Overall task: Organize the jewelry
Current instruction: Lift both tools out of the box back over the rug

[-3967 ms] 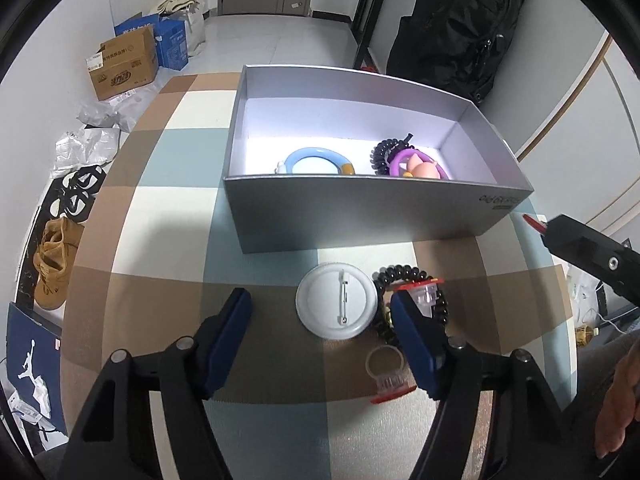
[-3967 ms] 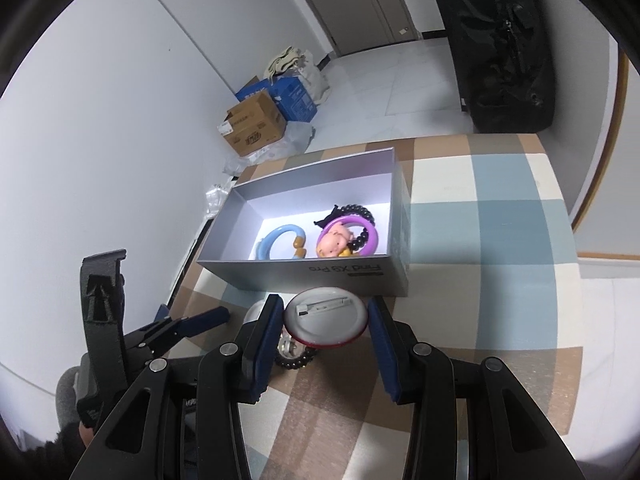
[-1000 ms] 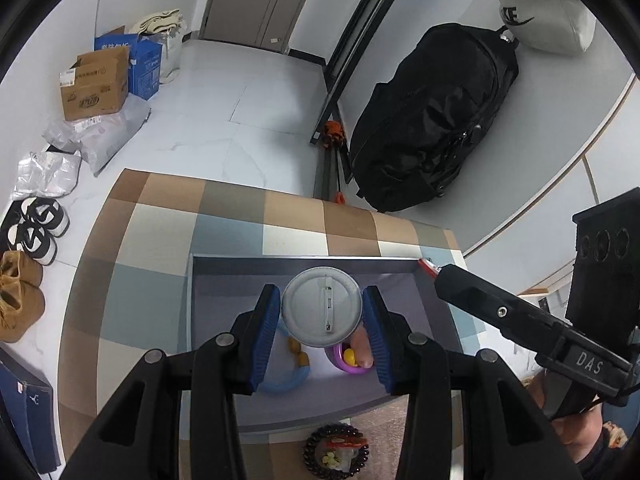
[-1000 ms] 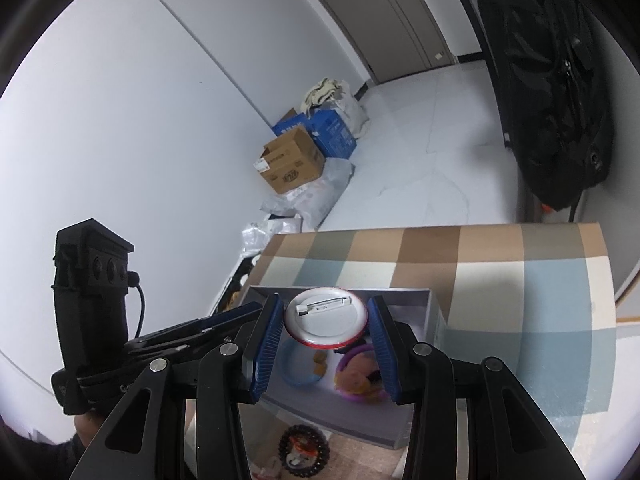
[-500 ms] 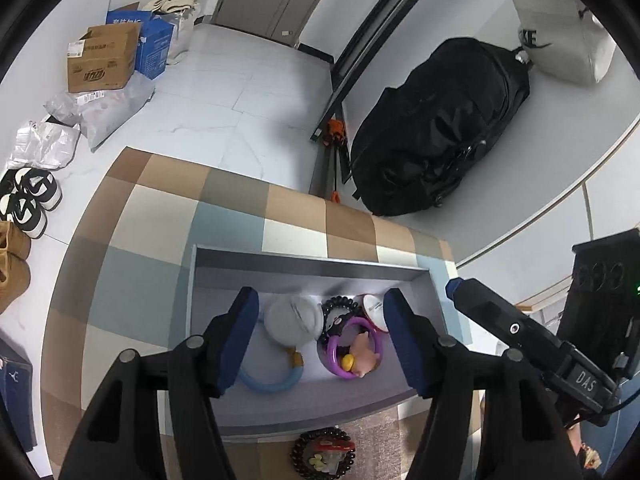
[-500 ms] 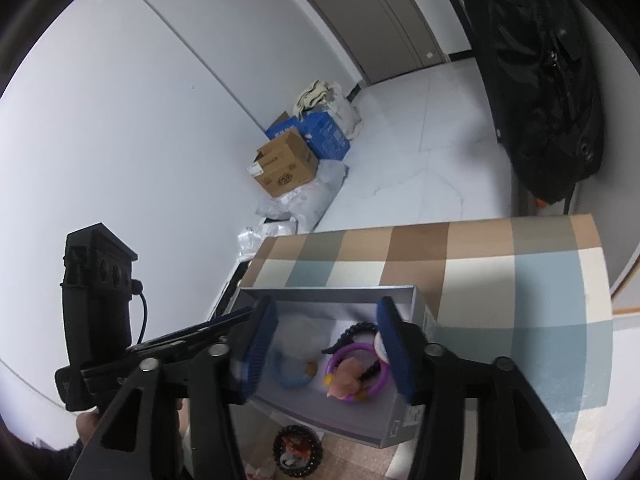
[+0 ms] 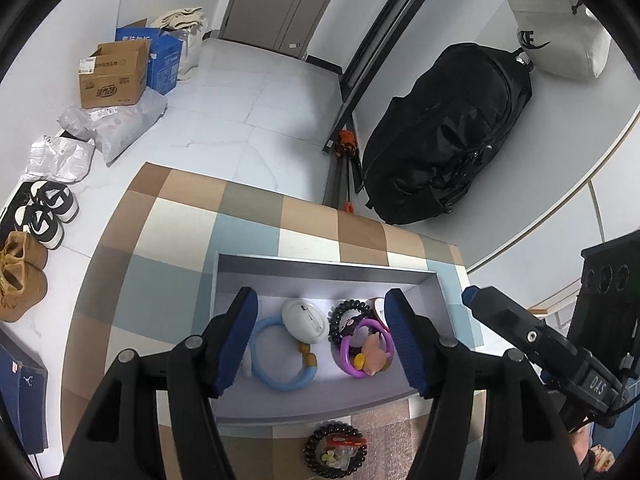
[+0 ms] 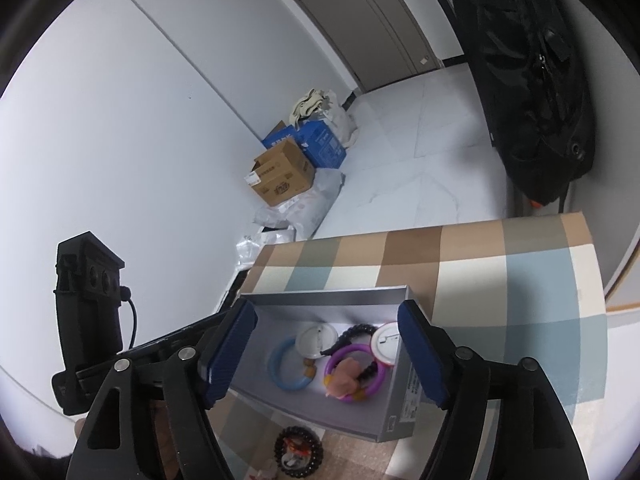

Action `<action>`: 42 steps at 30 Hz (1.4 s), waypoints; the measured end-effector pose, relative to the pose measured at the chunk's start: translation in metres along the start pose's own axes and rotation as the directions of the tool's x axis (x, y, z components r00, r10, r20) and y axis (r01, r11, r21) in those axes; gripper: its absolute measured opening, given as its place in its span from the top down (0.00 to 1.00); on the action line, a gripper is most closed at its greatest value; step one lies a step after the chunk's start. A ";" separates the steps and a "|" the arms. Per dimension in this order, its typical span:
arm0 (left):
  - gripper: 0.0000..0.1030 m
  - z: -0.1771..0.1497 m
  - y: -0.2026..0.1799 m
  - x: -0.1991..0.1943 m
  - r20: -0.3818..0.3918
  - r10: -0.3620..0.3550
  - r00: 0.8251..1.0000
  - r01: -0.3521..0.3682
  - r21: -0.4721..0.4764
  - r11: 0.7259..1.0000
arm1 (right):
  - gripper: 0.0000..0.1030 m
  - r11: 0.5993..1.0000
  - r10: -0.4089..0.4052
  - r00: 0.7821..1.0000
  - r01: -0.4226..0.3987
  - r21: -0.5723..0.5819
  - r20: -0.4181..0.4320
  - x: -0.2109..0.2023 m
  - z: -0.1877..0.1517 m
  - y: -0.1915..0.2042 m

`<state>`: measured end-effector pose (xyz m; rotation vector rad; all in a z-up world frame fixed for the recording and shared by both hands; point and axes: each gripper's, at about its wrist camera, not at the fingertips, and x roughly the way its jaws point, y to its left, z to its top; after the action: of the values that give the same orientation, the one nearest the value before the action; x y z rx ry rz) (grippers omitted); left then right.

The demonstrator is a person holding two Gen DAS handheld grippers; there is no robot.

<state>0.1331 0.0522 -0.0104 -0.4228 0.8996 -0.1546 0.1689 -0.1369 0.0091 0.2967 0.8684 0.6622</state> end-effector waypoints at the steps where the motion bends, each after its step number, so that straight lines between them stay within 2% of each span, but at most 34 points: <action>1: 0.41 -0.001 0.000 -0.001 0.003 0.007 1.000 -0.007 -0.001 1.000 | 0.24 1.000 -0.002 1.000 0.002 -0.004 0.003 -0.001 -0.001 0.001; 6: 0.41 -0.008 -0.004 -0.009 0.015 0.039 0.999 -0.039 0.015 0.999 | 0.16 1.000 -0.003 1.000 0.004 -0.026 0.025 -0.008 -0.008 0.006; 9: 0.41 -0.014 -0.010 -0.015 0.029 0.058 0.998 -0.059 0.056 0.997 | 0.12 0.999 -0.009 0.999 0.011 -0.037 0.033 -0.013 -0.013 0.009; 12: 0.40 -0.022 -0.014 -0.022 0.041 0.070 0.997 -0.073 0.083 0.994 | 0.05 0.999 -0.014 0.999 0.016 -0.049 0.044 -0.020 -0.019 0.012; 17: 0.40 -0.035 -0.014 -0.031 0.045 0.086 0.995 -0.089 0.068 0.994 | 0.00 0.996 -0.038 0.998 0.042 -0.077 0.055 -0.031 -0.031 0.019; 21: 0.39 -0.044 -0.016 -0.038 0.046 0.101 0.994 -0.103 0.057 0.993 | 0.00 0.994 -0.053 0.996 0.059 -0.089 0.073 -0.042 -0.039 0.021; 24: 0.22 -0.053 -0.020 -0.042 0.055 0.136 0.989 -0.140 0.080 0.987 | 0.00 0.993 -0.064 0.995 0.072 -0.093 0.082 -0.048 -0.045 0.023; 31: 0.22 -0.074 -0.016 -0.048 0.051 0.154 0.987 -0.158 0.082 0.984 | 0.00 0.991 -0.108 0.991 0.113 -0.066 0.073 -0.060 -0.065 0.019; 42: 0.22 -0.101 -0.007 -0.034 -0.038 0.133 0.990 -0.129 0.093 0.987 | 0.00 0.981 -0.177 0.983 0.180 -0.065 0.046 -0.063 -0.084 0.018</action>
<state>0.0335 0.0264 -0.0380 -0.2761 0.9571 -0.0844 0.0664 -0.1652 0.0041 0.1665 0.8214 0.5162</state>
